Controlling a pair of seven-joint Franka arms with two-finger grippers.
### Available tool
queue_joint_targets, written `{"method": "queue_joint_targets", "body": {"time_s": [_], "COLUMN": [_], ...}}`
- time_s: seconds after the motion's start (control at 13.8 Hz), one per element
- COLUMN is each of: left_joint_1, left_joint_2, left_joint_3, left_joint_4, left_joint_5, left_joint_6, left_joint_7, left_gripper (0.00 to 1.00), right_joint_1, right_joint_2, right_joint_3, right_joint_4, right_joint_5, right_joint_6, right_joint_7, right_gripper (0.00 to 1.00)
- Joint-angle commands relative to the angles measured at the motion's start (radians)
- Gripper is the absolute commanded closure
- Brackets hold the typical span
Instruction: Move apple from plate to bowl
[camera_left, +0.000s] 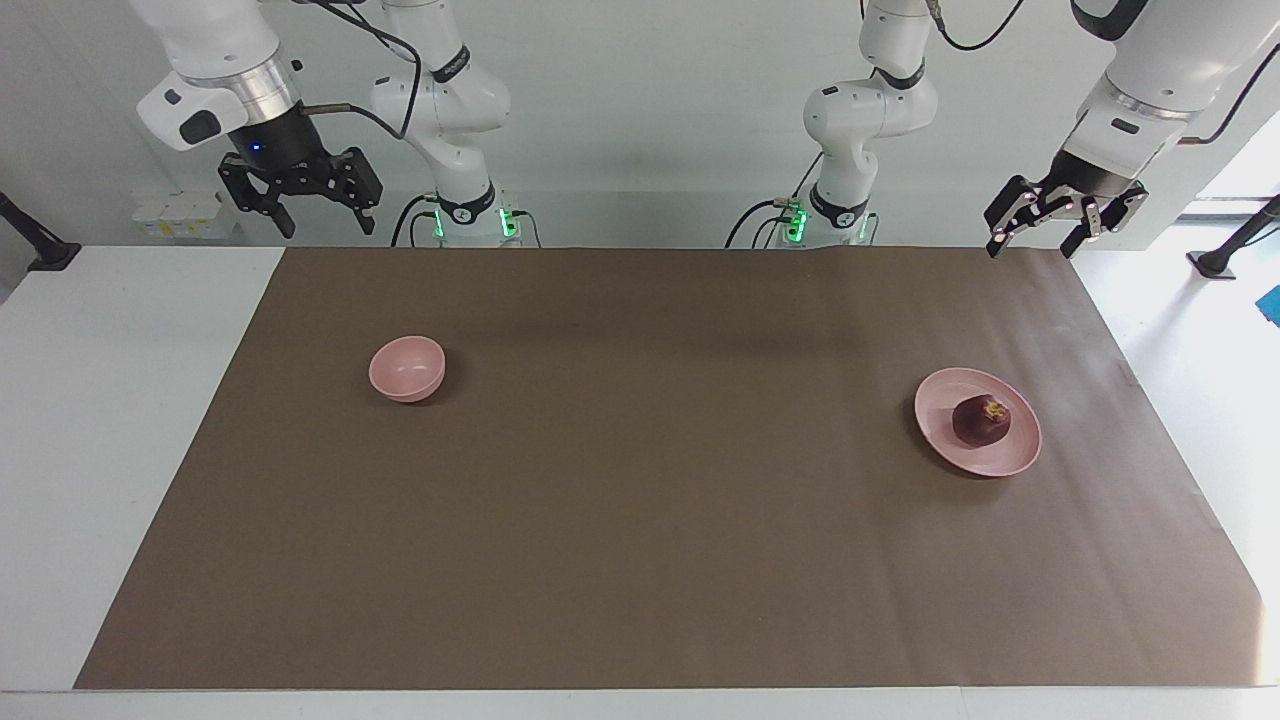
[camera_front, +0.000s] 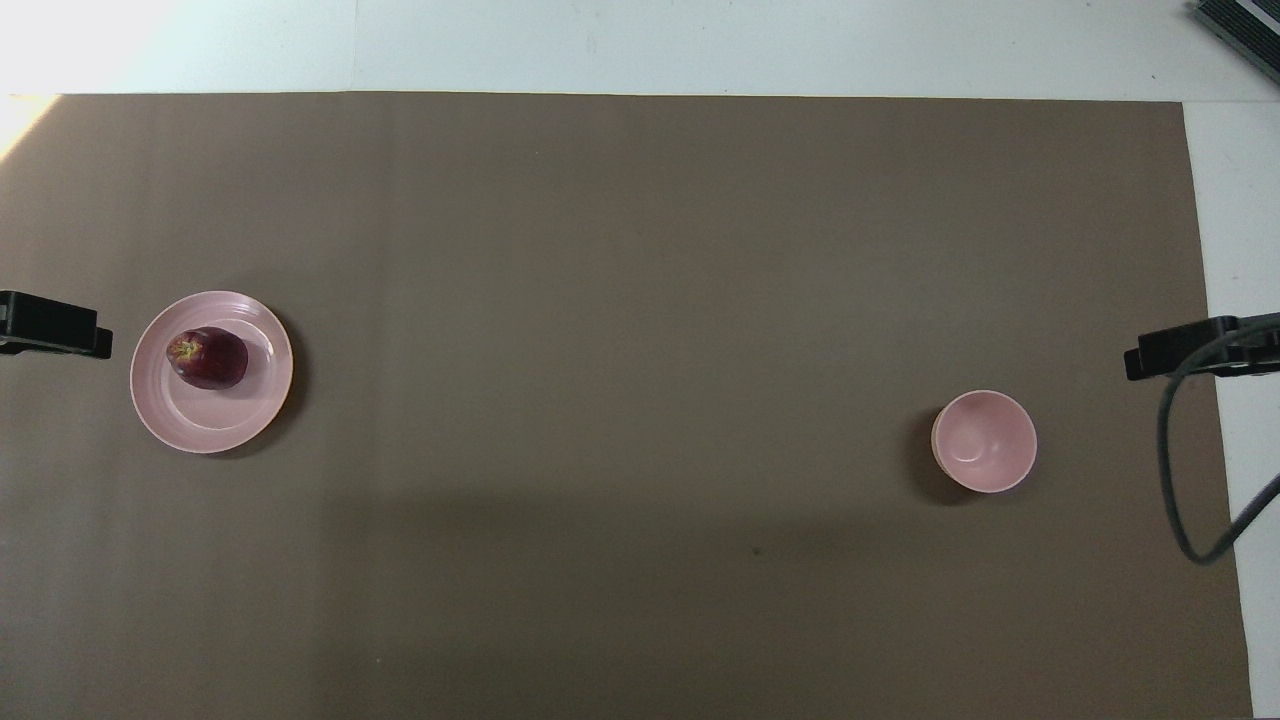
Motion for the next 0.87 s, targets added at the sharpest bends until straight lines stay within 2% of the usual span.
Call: {"method": "queue_joint_targets", "body": {"time_s": [0.0, 0.15, 0.44, 0.58, 0.8], "left_joint_1": [0.01, 0.022, 0.042, 0.087, 0.128], "left_joint_2": [-0.048, -0.039, 0.004, 0.068, 0.16], "left_joint_3": [-0.001, -0.001, 0.003, 0.003, 0.005], "left_joint_4": [-0.085, -0.143, -0.315, -0.322, -0.322], "left_joint_5": [-0.013, -0.013, -0.012, -0.001, -0.001], "left_joint_6": [0.021, 0.095, 0.42, 0.483, 0.566], "left_joint_7": [-0.014, -0.009, -0.008, 0.004, 0.018], "left_gripper": [0.0, 0.0, 0.0, 0.0, 0.0], "right_joint_1": [-0.004, -0.004, 0.0, 0.003, 0.005], "right_joint_2": [-0.002, -0.003, -0.02, -0.018, -0.034], "right_joint_3": [0.004, 0.004, 0.004, 0.006, 0.009], "right_joint_4": [0.001, 0.0, -0.038, -0.057, -0.124], "right_joint_5": [0.007, 0.004, 0.004, 0.003, 0.004], "right_joint_6": [0.004, -0.001, 0.009, 0.016, 0.088], "right_joint_7": [0.006, 0.006, -0.001, -0.002, -0.025], "right_gripper": [0.0, 0.0, 0.0, 0.0, 0.0]}}
